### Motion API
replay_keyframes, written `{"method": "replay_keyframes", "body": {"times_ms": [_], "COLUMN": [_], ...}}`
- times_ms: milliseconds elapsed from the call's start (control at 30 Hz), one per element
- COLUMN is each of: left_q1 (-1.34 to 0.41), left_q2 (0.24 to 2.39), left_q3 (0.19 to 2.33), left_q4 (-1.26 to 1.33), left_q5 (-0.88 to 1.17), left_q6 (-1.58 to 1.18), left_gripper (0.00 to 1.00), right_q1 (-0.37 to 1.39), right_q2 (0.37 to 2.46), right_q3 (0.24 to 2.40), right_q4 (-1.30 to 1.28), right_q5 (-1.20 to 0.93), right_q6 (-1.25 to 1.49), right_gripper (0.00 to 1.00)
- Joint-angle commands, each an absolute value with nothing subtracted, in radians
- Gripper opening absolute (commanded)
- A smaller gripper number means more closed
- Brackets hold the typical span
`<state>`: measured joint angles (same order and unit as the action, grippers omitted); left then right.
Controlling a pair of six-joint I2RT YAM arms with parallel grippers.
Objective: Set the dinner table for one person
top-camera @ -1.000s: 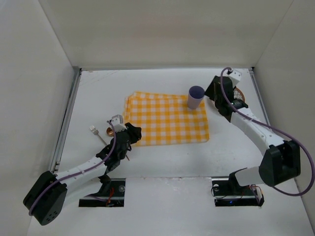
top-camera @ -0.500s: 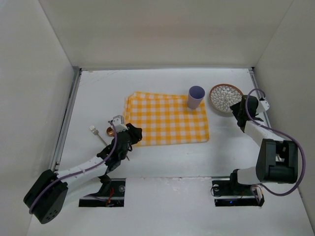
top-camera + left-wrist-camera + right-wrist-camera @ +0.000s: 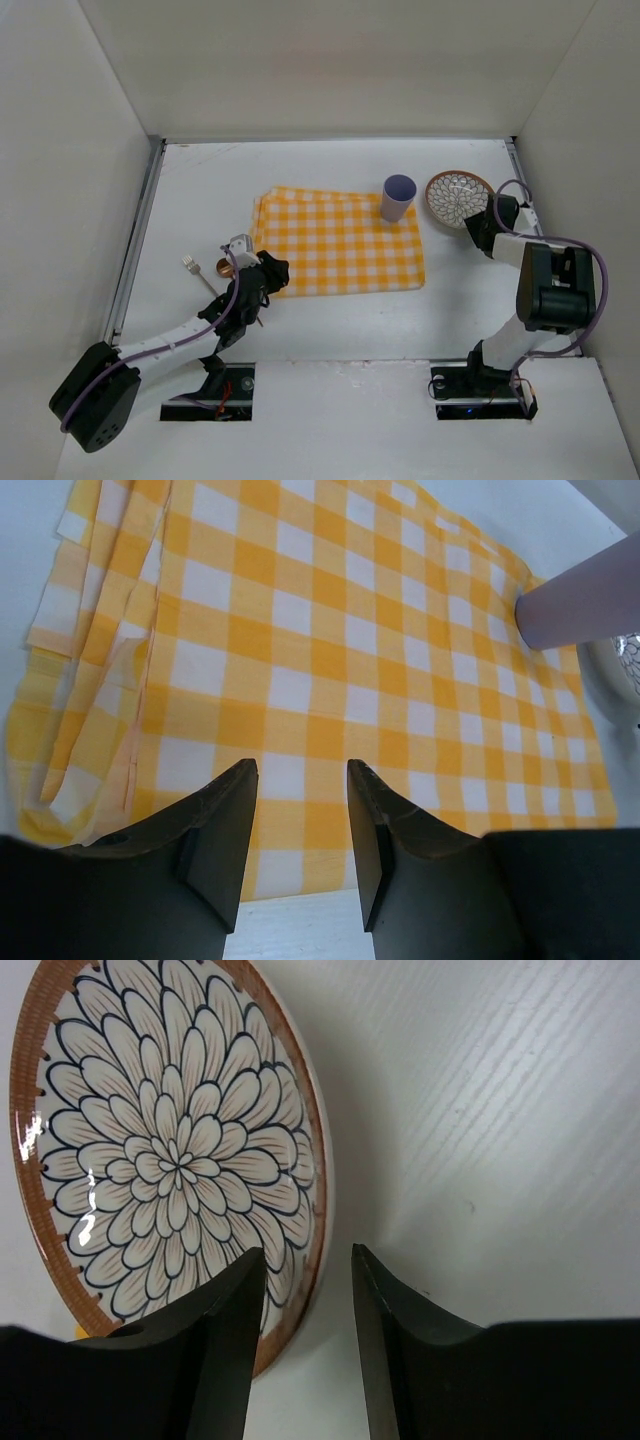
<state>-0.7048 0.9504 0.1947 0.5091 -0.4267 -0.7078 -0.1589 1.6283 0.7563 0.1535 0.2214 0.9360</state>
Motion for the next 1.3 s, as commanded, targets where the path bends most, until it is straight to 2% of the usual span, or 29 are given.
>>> {"method": "replay_keyframes", "body": {"times_ms": [0,100,300,400,633,800,933,1067,1267], "left_q1": [-0.696,-0.691,-0.682,-0.691,-0.696,-0.693,-0.700,-0.688,-0.641], "left_q2": [0.951,0.959,0.966,0.957,0.943,0.940,0.925,0.891,0.861], "left_q3": [0.192,0.192,0.192,0.192,0.189,0.187,0.187,0.184,0.178], "left_q4": [0.566,0.568,0.569,0.571,0.572,0.565,0.566,0.540,0.497], "left_q5": [-0.440,-0.433,-0.431,-0.439,-0.434,-0.434,-0.460,-0.465,-0.494], "left_q6": [-0.704,-0.706,-0.704,-0.703,-0.700,-0.703,-0.696,-0.690,-0.681], "left_gripper": [0.39,0.39,0.39,0.39,0.39,0.38,0.38,0.38,0.38], "right_q1": [-0.166,-0.168,-0.193,-0.197,-0.208,-0.183,-0.035,0.219,0.504], "right_q2": [1.666,1.710,1.709,1.613,1.257,1.051,0.980,0.963,1.095], "right_q3": [0.818,0.833,0.786,0.720,0.677,0.735,0.802,0.827,0.834], "right_q4": [0.236,0.252,0.325,0.391,0.371,0.289,0.215,0.187,0.215], "right_q5": [0.190,0.176,0.138,0.141,0.137,0.109,0.061,0.077,0.126], "right_q6": [0.963,0.971,1.012,1.031,1.066,1.048,1.003,0.943,0.948], "right_gripper": [0.44,0.38,0.09,0.04,0.03,0.03,0.03,0.03,0.04]}}
